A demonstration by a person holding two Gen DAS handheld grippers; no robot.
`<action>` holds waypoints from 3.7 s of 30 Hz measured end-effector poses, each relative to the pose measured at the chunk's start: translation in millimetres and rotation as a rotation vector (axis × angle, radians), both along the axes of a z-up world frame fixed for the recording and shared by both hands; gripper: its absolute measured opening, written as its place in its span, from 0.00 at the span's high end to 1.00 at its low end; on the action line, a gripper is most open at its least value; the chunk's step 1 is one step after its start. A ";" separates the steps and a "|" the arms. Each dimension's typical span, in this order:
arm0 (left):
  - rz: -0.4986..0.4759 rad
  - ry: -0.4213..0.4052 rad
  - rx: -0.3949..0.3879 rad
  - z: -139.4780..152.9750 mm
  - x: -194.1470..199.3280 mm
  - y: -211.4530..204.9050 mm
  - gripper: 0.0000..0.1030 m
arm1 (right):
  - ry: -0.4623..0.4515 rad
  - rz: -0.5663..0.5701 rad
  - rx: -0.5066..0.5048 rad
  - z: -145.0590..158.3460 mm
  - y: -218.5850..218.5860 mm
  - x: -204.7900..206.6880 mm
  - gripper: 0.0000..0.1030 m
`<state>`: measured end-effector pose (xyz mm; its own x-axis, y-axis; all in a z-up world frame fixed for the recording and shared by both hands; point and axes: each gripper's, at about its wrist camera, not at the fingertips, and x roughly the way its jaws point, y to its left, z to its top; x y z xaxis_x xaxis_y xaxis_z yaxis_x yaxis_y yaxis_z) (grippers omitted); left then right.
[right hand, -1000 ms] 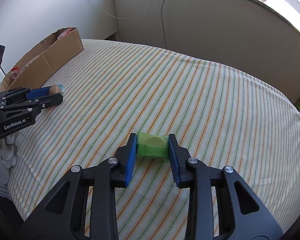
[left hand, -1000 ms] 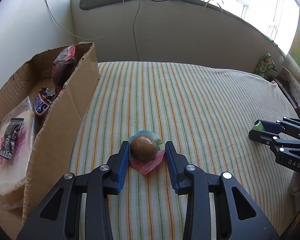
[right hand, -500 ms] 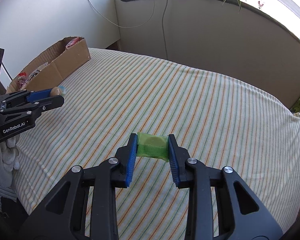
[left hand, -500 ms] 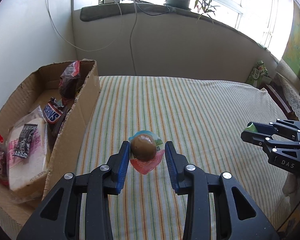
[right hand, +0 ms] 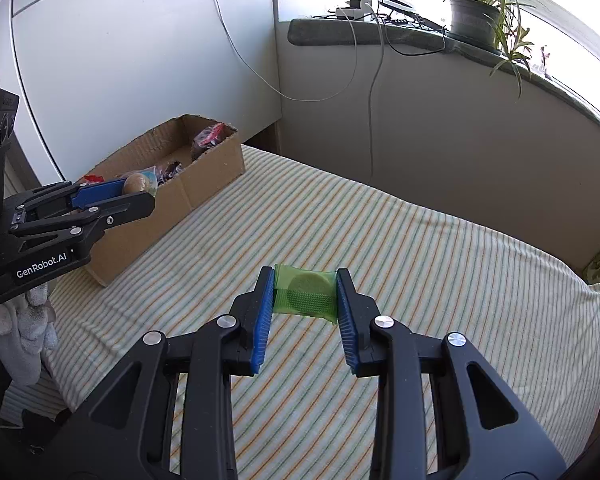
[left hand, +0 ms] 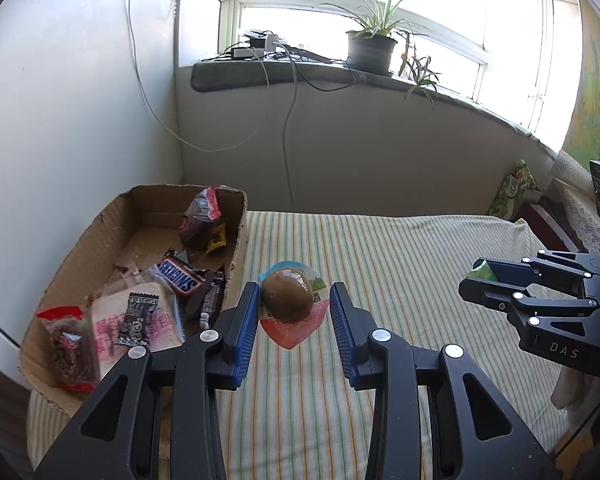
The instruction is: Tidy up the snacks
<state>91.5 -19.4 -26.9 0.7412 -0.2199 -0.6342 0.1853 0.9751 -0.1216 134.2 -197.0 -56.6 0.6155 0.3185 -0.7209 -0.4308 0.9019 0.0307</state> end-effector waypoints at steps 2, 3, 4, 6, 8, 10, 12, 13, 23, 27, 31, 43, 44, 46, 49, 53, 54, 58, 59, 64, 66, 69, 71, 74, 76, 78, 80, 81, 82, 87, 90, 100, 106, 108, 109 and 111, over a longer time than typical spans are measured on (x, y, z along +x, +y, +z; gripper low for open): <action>0.011 -0.009 0.003 3.1 -1.1 7.2 0.67 | -0.009 0.016 0.004 3.4 11.3 -0.3 0.70; 0.016 -0.012 0.004 4.2 -1.6 11.3 0.67 | -0.012 0.023 0.005 5.3 16.5 -0.5 0.70; 0.021 -0.016 0.004 5.2 -2.3 14.7 0.67 | -0.014 0.031 0.007 6.9 21.7 -0.8 0.70; 0.034 -0.021 0.001 7.0 -3.7 23.5 0.67 | -0.018 0.047 0.009 9.3 31.7 -2.5 0.70; 0.046 -0.025 -0.002 8.3 -5.4 32.4 0.67 | -0.018 0.065 0.012 10.9 41.2 -2.1 0.70; 0.058 -0.028 -0.006 9.2 -5.2 39.6 0.67 | -0.022 0.083 0.010 13.2 50.8 -2.1 0.70; 0.069 -0.031 -0.007 10.0 -5.0 46.4 0.67 | -0.026 0.099 0.010 15.8 61.3 -1.6 0.70; 0.074 -0.032 -0.008 10.6 -5.1 49.6 0.67 | -0.027 0.107 0.012 17.2 66.4 -1.0 0.70; 0.120 -0.034 -0.003 10.8 -2.7 82.0 0.67 | -0.054 0.189 0.011 27.7 123.5 8.3 0.70; 0.131 -0.031 -0.004 9.7 -0.2 91.7 0.67 | -0.056 0.213 0.013 29.1 142.3 14.4 0.70; 0.139 -0.025 -0.003 8.6 7.9 100.4 0.67 | -0.051 0.234 0.011 28.5 160.3 22.1 0.70; 0.155 0.004 -0.005 4.9 36.9 118.6 0.67 | -0.023 0.282 0.012 18.5 191.0 34.5 0.70; 0.154 0.008 -0.008 4.4 38.8 119.3 0.67 | -0.018 0.286 0.015 17.6 192.5 35.4 0.70; 0.154 0.013 -0.009 3.8 42.6 120.0 0.67 | -0.013 0.292 0.017 16.7 196.1 36.0 0.70; 0.155 0.020 -0.014 2.6 47.3 120.1 0.67 | -0.006 0.299 0.014 13.7 200.0 36.6 0.70; 0.156 0.027 -0.015 0.6 49.4 119.8 0.67 | 0.004 0.307 0.011 9.3 203.5 37.8 0.70; 0.157 0.029 -0.014 0.1 50.2 120.3 0.67 | 0.006 0.310 0.009 8.3 204.0 37.7 0.70; 0.162 0.035 -0.010 -1.3 53.1 122.0 0.66 | 0.017 0.318 0.010 4.4 206.0 38.2 0.70; 0.162 0.037 -0.010 -1.5 53.9 122.4 0.66 | 0.020 0.319 0.012 3.3 205.9 38.7 0.70; 0.170 0.032 -0.007 0.3 55.8 123.7 0.64 | 0.037 0.322 0.015 -1.1 207.6 42.3 0.69; 0.175 0.031 -0.010 0.4 55.8 124.7 0.64 | 0.038 0.324 0.023 -1.3 207.2 41.8 0.67; 0.174 0.035 -0.008 -0.3 57.6 124.9 0.64 | 0.033 0.334 0.015 -1.9 207.8 39.8 0.65; 0.172 0.036 -0.003 -0.9 58.3 124.0 0.64 | 0.030 0.334 0.012 -2.3 207.8 39.1 0.60; 0.174 0.036 0.002 -1.0 58.7 123.4 0.62 | 0.026 0.334 0.015 -1.4 207.6 39.3 0.58; 0.179 0.032 0.004 -0.5 58.8 123.7 0.51 | 0.026 0.333 0.011 -1.6 208.0 40.0 0.57; 0.181 0.025 0.004 1.0 58.2 123.9 0.47 | 0.026 0.333 0.007 -1.9 208.1 39.7 0.52; 0.179 0.022 0.006 2.0 57.9 123.6 0.42 | 0.021 0.334 0.003 -1.7 207.7 38.3 0.42; 0.179 0.021 0.008 2.2 57.9 123.4 0.39 | 0.014 0.333 0.001 -1.4 207.7 37.7 0.39; 0.177 0.019 0.009 2.3 57.7 123.2 0.35 | 0.009 0.336 -0.002 -1.1 207.6 36.7 0.39; 0.176 0.018 0.028 2.1 57.5 120.3 0.28 | -0.003 0.341 -0.021 -2.7 206.4 32.4 0.21; 0.183 0.019 0.031 2.0 56.5 120.5 0.26 | -0.014 0.340 -0.015 -1.7 203.1 29.3 0.16; 0.188 0.016 0.038 5.0 51.2 118.7 0.26 | -0.020 0.305 -0.006 1.6 192.6 27.8 0.16; 0.196 0.009 0.033 8.8 47.6 119.0 0.26 | -0.033 0.294 -0.003 5.9 188.6 22.6 0.16; 0.199 0.005 0.038 10.5 44.8 118.4 0.26 | -0.041 0.288 0.000 7.6 186.6 19.8 0.16; 0.201 0.003 0.040 11.3 42.8 117.8 0.26 | -0.043 0.286 0.003 8.7 185.2 18.2 0.16; 0.205 -0.003 0.043 13.3 38.3 117.2 0.26 | -0.048 0.282 0.008 10.7 181.8 15.1 0.16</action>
<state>129.8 97.8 -13.6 0.7696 -0.0372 -0.6374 -0.0174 0.9967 -0.0793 149.2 -15.2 -45.9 0.5352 0.4876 -0.6898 -0.6655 0.7463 0.0112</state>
